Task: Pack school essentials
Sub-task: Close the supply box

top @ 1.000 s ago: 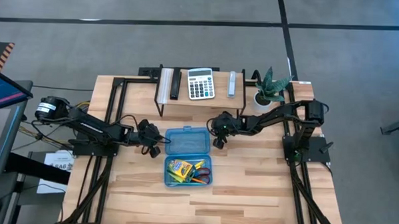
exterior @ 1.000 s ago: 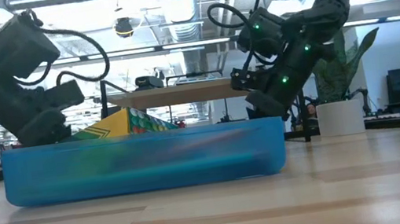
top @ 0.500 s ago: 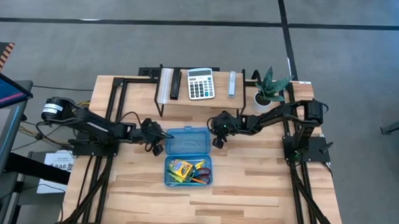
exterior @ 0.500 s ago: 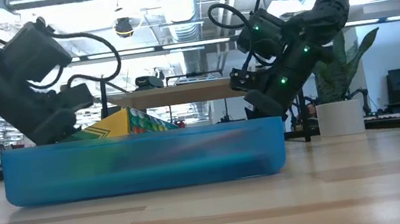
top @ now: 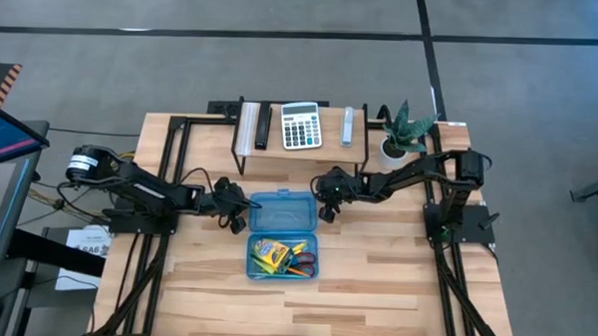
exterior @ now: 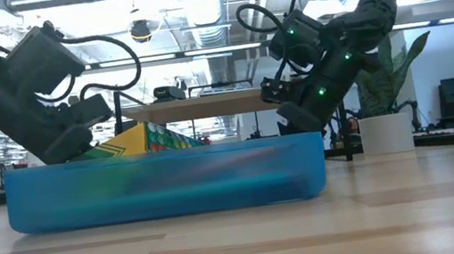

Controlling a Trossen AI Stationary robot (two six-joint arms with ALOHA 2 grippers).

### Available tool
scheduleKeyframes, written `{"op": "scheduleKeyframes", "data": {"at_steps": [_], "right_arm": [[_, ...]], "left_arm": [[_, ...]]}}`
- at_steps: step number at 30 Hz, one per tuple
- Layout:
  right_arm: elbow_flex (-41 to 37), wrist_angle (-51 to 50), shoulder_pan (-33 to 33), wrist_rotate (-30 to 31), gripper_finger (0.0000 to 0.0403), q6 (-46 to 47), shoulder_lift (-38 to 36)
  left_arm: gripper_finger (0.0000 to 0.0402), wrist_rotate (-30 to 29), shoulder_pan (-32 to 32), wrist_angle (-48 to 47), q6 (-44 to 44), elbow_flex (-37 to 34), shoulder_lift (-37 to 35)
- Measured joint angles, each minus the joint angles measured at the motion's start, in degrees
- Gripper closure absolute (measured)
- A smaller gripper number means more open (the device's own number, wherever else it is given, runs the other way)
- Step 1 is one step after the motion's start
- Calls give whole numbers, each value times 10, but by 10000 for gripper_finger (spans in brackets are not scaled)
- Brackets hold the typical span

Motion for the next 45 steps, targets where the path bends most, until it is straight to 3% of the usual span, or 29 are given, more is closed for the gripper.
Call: {"op": "scheduleKeyframes", "data": {"at_steps": [21, 45], "right_arm": [[1, 23, 7, -3, 395, -5, -40], [1, 25, 36, -3, 395, -7, -76]], "left_arm": [[401, -16, -1, 8, 14, 0, -2], [401, 0, -36, 119, 79, 0, -3]]}}
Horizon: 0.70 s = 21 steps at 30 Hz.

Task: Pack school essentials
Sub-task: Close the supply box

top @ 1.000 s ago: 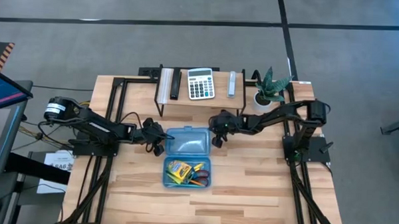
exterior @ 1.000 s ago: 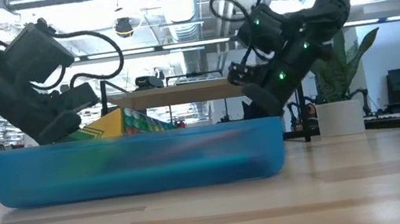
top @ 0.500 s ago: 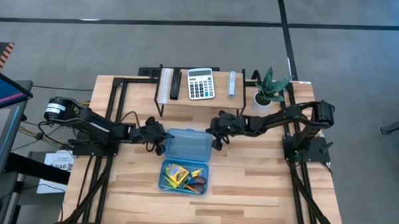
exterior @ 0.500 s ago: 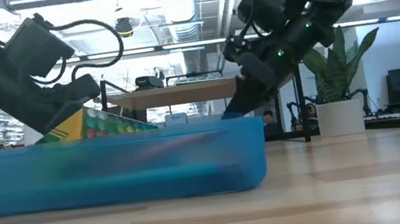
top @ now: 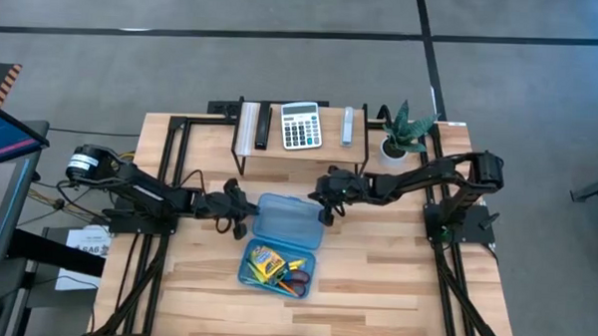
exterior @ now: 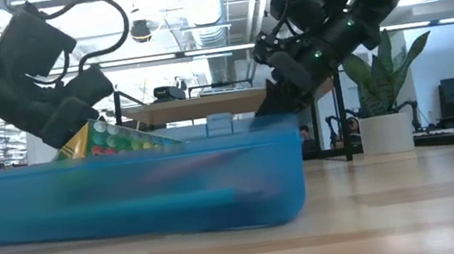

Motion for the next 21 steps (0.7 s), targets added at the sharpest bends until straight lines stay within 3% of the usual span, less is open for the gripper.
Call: {"op": "scheduleKeyframes", "data": {"at_steps": [9, 21], "right_arm": [[0, -17, 8, -3, 395, -3, -43], [0, 15, 39, -91, 395, 0, -57]], "left_arm": [[401, 1, -21, 36, 34, 0, 0], [401, 44, -23, 92, 60, 0, 0]]}}
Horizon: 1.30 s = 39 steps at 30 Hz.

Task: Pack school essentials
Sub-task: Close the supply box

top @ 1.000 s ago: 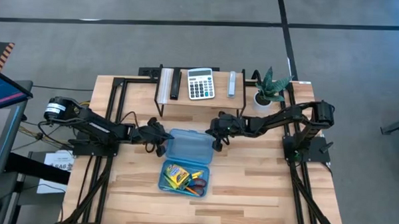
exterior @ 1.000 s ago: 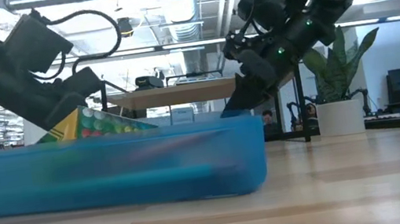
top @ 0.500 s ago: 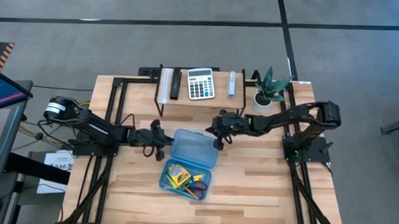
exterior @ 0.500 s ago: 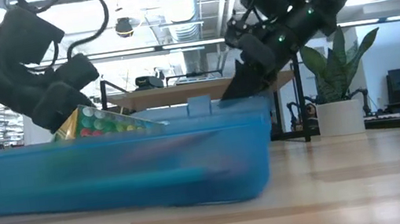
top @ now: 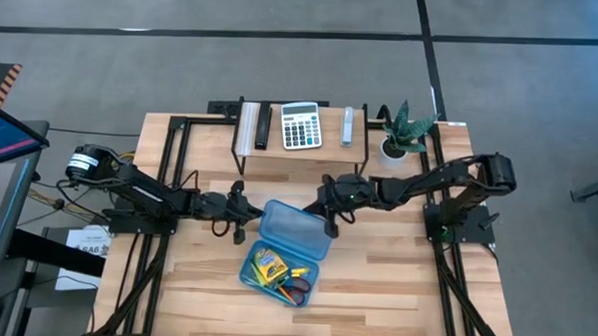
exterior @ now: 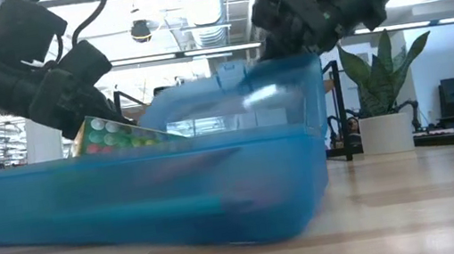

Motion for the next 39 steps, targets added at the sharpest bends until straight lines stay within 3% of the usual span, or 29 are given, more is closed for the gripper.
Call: {"op": "scheduleKeyframes", "data": {"at_steps": [18, 31, 35, 39], "right_arm": [[47, 37, 98, -25, 395, 17, 7], [121, 67, 154, -24, 395, 57, 169], [145, 61, 165, -40, 395, 64, 204], [165, 61, 171, -56, 395, 64, 222]], "left_arm": [[401, 5, 0, -9, 3, 0, -9], [401, 16, -18, -140, -24, 1, -204], [401, 58, -55, -140, -46, 0, -246], [401, 68, -118, -125, -64, 2, -243]]}}
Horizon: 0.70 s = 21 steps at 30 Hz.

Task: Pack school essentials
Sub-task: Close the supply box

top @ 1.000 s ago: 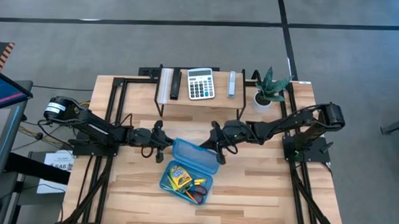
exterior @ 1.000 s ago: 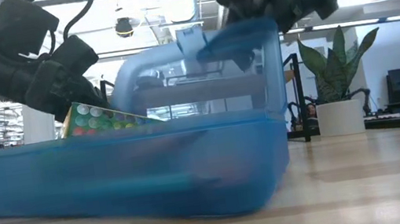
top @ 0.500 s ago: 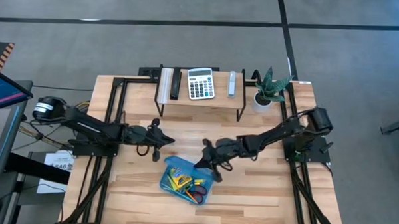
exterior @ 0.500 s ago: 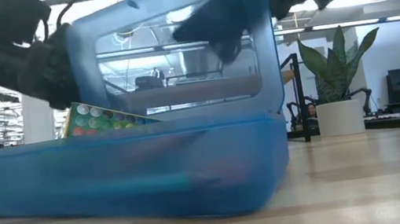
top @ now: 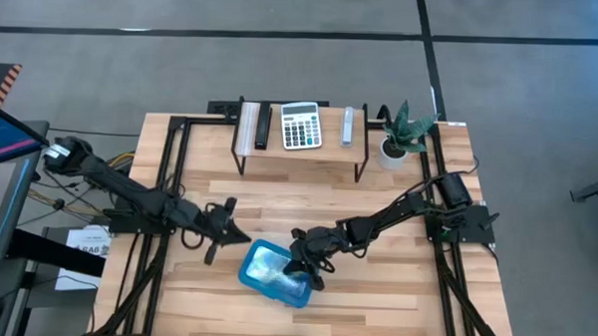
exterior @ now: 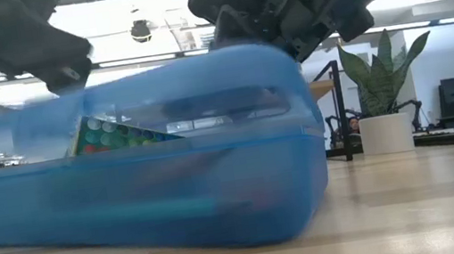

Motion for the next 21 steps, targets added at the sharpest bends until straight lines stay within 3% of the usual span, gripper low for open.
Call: {"op": "scheduleKeyframes", "data": {"at_steps": [6, 12, 21], "right_arm": [[7, -11, -8, -1, 395, -2, 1], [6, -20, -17, -1, 395, -2, -1], [6, -33, -19, -1, 395, -2, -2]], "left_arm": [[401, -41, -97, 1, -8, 62, 70], [402, -52, -157, -29, 7, 178, 218], [401, 0, -183, -161, 2, 347, 382]]}}
